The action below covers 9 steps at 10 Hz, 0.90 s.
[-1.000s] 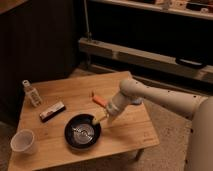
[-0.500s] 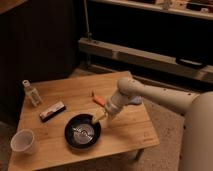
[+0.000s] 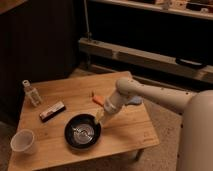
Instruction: Pick up the ceramic bowl
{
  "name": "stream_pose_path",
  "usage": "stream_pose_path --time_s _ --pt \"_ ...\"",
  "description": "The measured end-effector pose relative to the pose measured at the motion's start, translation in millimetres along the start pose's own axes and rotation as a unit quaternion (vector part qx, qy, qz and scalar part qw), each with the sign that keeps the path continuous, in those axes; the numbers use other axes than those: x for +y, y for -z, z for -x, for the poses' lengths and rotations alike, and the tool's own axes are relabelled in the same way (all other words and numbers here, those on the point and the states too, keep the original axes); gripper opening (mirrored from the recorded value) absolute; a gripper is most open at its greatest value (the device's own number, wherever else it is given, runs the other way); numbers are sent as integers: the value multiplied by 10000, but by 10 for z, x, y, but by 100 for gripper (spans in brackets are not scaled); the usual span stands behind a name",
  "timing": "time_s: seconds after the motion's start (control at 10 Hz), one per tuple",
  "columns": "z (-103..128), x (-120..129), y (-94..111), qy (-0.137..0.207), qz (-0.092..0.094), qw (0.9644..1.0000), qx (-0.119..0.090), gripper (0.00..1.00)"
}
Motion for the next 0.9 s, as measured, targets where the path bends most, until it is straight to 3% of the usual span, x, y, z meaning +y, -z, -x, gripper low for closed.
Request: stream_pose_path --time_s 0.9 --pt "34 -55 -240 -61 -16 9997 220 46"
